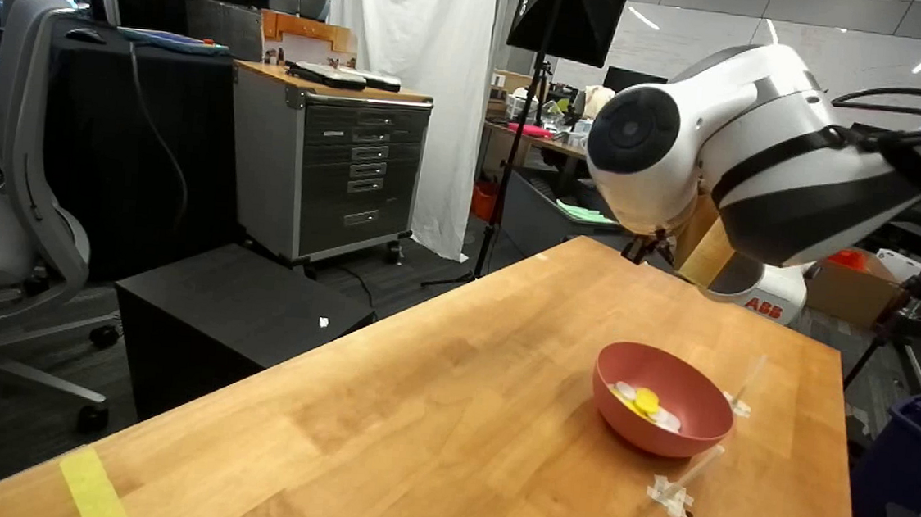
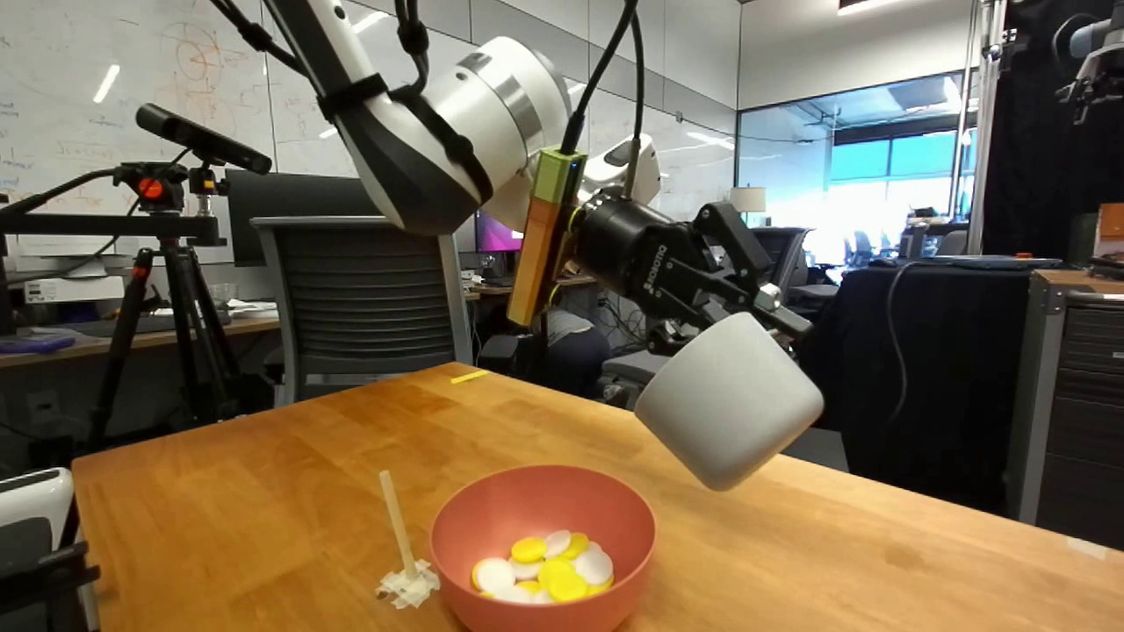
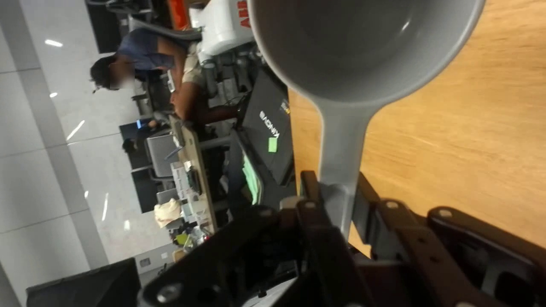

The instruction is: Pour the contents of the pot into the bowl

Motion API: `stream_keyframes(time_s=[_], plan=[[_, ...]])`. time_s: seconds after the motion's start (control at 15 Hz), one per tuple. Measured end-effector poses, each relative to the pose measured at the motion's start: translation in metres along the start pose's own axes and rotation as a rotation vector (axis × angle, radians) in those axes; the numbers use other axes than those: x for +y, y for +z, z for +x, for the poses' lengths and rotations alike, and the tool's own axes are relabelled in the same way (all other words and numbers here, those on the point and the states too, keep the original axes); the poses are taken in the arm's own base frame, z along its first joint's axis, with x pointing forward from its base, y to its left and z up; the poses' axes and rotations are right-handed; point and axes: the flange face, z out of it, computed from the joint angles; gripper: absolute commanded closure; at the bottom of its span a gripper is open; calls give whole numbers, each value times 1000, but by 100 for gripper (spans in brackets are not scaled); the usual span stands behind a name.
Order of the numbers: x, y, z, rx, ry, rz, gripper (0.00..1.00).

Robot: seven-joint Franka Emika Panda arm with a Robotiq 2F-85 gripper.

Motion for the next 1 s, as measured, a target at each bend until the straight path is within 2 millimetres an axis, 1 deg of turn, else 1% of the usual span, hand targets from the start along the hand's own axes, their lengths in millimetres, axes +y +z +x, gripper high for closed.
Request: stream_keyframes(time_s=[0.33,0.8,1.0], plan=[[36,20,18,-111,178,235,94],[98,51,47,-302,489,509,94],[113,61,62,-375,639,619,94]])
